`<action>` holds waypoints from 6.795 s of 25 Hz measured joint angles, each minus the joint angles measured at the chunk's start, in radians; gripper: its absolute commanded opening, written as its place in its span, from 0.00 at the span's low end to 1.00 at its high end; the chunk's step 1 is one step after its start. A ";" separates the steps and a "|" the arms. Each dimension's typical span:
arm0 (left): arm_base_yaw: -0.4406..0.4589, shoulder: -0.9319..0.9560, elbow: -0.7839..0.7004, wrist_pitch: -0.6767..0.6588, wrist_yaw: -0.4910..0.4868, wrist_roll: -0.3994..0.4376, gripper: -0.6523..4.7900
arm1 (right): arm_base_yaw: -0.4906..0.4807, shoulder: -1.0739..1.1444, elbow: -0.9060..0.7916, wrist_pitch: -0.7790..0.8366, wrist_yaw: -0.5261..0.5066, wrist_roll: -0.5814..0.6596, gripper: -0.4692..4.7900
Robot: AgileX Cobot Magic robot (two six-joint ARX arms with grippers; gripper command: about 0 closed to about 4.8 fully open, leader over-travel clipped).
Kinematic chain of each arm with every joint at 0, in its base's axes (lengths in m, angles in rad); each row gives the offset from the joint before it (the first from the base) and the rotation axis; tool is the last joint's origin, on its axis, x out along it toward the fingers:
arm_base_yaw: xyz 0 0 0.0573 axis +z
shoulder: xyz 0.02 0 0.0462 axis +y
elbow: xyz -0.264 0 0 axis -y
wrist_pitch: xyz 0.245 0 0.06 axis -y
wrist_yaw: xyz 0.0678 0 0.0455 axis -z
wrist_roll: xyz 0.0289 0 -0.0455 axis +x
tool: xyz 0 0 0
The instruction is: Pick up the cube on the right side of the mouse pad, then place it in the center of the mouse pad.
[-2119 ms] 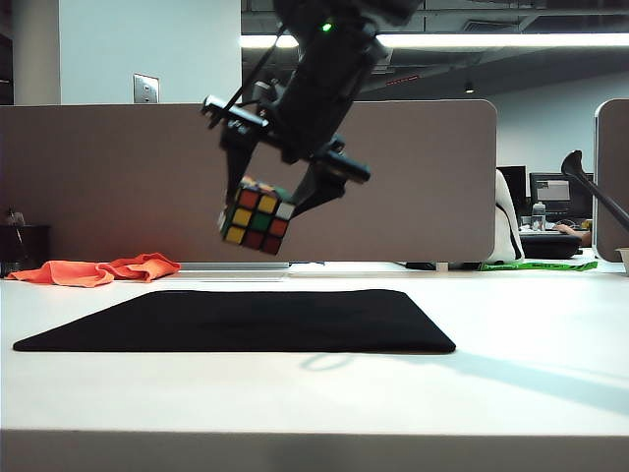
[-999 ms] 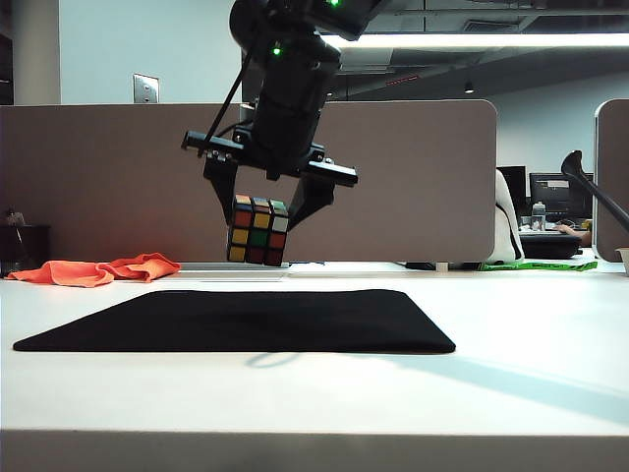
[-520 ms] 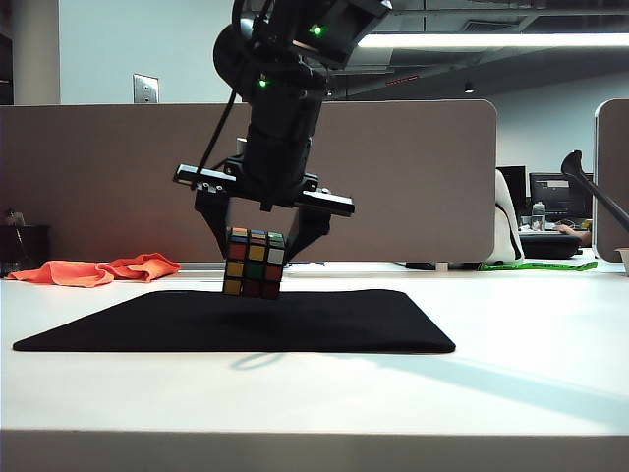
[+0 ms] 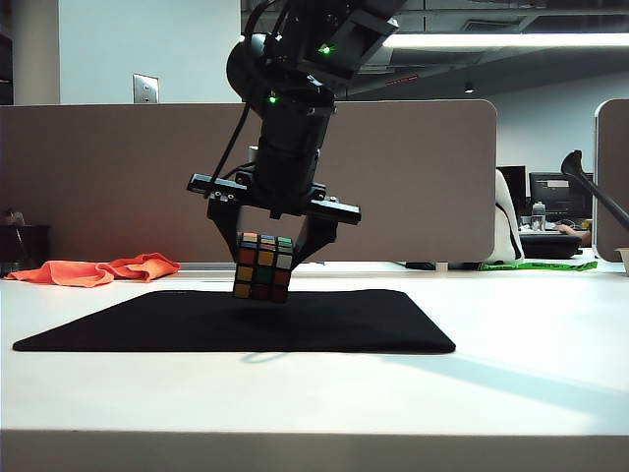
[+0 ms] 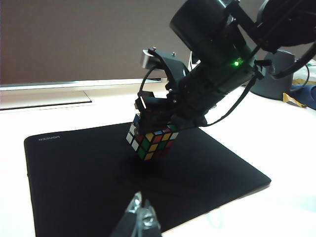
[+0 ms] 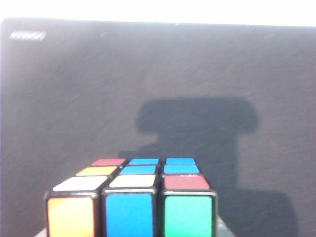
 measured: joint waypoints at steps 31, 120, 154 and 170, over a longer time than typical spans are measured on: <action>0.000 0.000 0.000 -0.006 -0.004 0.000 0.11 | -0.010 0.054 0.000 0.021 -0.052 0.000 0.79; 0.000 0.000 0.000 -0.026 -0.290 0.000 0.11 | -0.737 -0.948 -0.787 0.446 -0.346 -0.591 0.08; 0.000 0.000 0.000 -0.029 -0.289 -0.045 0.11 | -0.954 -1.981 -1.525 0.469 -0.497 -0.421 0.08; 0.000 0.000 0.000 -0.029 -0.289 -0.045 0.11 | -0.954 -2.096 -1.680 0.429 -0.457 -0.415 0.08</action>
